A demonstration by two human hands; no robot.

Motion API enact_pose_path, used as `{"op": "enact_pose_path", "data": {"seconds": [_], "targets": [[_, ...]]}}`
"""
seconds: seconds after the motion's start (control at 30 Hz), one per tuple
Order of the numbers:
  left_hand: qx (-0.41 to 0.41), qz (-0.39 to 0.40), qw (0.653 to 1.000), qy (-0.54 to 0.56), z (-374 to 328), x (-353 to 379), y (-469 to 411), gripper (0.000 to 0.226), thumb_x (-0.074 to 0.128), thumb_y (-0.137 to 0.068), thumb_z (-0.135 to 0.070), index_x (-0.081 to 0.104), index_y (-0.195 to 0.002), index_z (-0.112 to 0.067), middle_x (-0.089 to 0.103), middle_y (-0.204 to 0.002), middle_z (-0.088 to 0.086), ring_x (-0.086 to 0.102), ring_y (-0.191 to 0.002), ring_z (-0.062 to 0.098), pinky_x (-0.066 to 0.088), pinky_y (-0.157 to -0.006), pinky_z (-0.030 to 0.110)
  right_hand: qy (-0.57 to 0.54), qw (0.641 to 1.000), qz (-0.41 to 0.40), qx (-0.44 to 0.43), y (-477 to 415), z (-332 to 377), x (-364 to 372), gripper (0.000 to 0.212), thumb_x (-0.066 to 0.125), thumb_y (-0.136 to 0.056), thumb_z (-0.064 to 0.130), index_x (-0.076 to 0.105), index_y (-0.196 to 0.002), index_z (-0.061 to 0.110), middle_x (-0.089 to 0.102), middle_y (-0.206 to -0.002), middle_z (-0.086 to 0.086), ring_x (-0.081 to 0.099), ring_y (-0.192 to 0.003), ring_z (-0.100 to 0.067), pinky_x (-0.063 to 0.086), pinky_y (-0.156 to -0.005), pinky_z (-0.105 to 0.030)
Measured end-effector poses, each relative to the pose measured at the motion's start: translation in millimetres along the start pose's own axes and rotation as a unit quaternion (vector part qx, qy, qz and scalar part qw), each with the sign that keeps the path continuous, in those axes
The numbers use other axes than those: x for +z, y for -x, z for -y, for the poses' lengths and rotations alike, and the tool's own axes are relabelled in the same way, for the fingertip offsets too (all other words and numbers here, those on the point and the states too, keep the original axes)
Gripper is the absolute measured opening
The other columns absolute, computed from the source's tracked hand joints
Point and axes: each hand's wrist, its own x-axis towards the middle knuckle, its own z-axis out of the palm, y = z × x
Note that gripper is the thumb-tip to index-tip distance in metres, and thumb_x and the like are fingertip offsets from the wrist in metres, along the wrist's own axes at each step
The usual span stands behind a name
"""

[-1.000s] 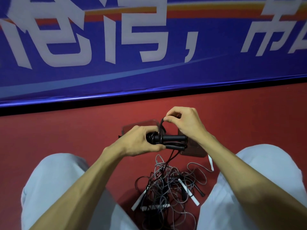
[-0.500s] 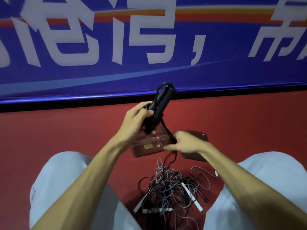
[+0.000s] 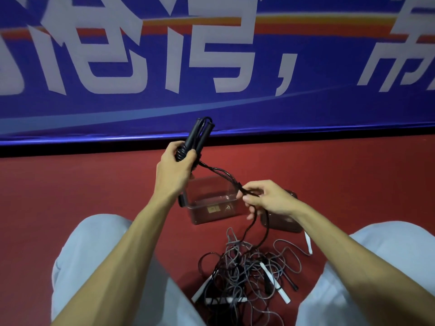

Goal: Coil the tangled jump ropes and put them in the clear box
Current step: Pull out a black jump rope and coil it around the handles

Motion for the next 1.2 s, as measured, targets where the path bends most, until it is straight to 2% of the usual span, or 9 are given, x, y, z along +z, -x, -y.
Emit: {"op": "enact_pose_path", "data": {"seconds": [0.07,0.17,0.3,0.53,0.8,0.87,1.0,1.1,1.2], "targets": [[0.003,0.005,0.998,-0.067,6,-2,-3,0.022,0.06,-0.089,-0.032,0.055,-0.11,-0.029,0.07,-0.087,0.001,0.067,-0.068,0.022,0.054,-0.061,0.039,0.026,0.999,-0.026,-0.027,3,9,-4,0.017,0.052,-0.095,0.0,0.067,-0.098,0.007,0.051,-0.067,0.001,0.044,-0.055,-0.009,0.04,-0.048,-0.021],[0.006,0.037,0.989,-0.144,13,-3,-8,0.026,0.064,-0.089,-0.033,0.053,-0.112,-0.03,0.069,-0.09,-0.001,0.068,-0.074,0.024,0.058,-0.072,0.044,0.119,0.984,-0.067,-0.115,11,32,-16,0.014,0.06,-0.093,0.009,0.072,-0.095,0.014,0.063,-0.072,0.008,0.054,-0.063,-0.004,0.041,-0.06,-0.019],[0.018,0.137,0.964,-0.226,19,6,-4,0.029,0.068,-0.087,-0.029,0.052,-0.111,-0.029,0.067,-0.095,0.002,0.064,-0.069,0.02,0.058,-0.071,0.039,0.235,0.951,-0.086,-0.181,23,48,-18,0.008,0.068,-0.087,0.021,0.075,-0.092,0.02,0.071,-0.085,0.011,0.065,-0.083,-0.006,0.051,-0.08,-0.031],[0.098,0.33,0.864,-0.366,17,23,13,0.042,0.07,-0.078,-0.027,0.056,-0.118,-0.027,0.067,-0.096,-0.002,0.065,-0.088,0.024,0.051,-0.076,0.035,0.311,0.91,-0.097,-0.256,23,47,-13,0.018,0.056,-0.09,0.027,0.07,-0.1,0.023,0.056,-0.084,0.019,0.054,-0.077,-0.004,0.052,-0.066,-0.046],[0.143,0.434,0.842,-0.288,-1,33,34,0.038,0.068,-0.071,-0.02,0.053,-0.091,-0.049,0.062,-0.07,-0.015,0.056,-0.061,0.003,0.049,-0.062,0.023,0.23,0.916,-0.254,-0.208,9,32,-19,0.006,0.068,-0.086,0.018,0.074,-0.088,0.017,0.068,-0.085,0.013,0.063,-0.082,-0.007,0.051,-0.082,-0.031],[0.131,0.458,0.841,-0.254,-8,33,39,0.037,0.072,-0.076,-0.017,0.056,-0.094,-0.044,0.061,-0.072,-0.018,0.055,-0.058,-0.002,0.046,-0.062,0.017,0.204,0.922,-0.28,-0.173,8,31,-18,0.004,0.072,-0.084,0.018,0.076,-0.084,0.018,0.07,-0.078,0.01,0.064,-0.075,-0.007,0.049,-0.076,-0.023],[0.066,0.486,0.857,-0.158,-14,32,43,0.035,0.083,-0.067,-0.051,0.063,-0.092,-0.037,0.063,-0.075,-0.005,0.056,-0.058,0.01,0.048,-0.06,0.03,0.124,0.936,-0.311,-0.111,4,30,-13,0.004,0.075,-0.08,0.02,0.076,-0.077,0.02,0.066,-0.062,0.016,0.061,-0.059,0.0,0.044,-0.063,-0.011],[0.046,0.451,0.883,-0.121,-12,35,46,0.038,0.082,-0.059,-0.06,0.066,-0.086,-0.039,0.064,-0.071,0.008,0.053,-0.057,0.022,0.046,-0.055,0.036,0.022,0.949,-0.307,-0.074,4,31,-8,0.002,0.077,-0.078,0.015,0.076,-0.077,0.014,0.066,-0.059,0.01,0.056,-0.052,0.001,0.042,-0.057,-0.011],[0.064,0.41,0.902,-0.119,-13,39,49,0.031,0.083,-0.064,-0.054,0.07,-0.086,-0.036,0.067,-0.073,0.002,0.055,-0.057,0.014,0.044,-0.055,0.031,-0.12,0.946,-0.3,-0.01,5,31,-8,0.006,0.08,-0.075,0.011,0.075,-0.077,0.01,0.064,-0.057,0.006,0.045,-0.043,-0.004,0.037,-0.046,-0.018]]}}
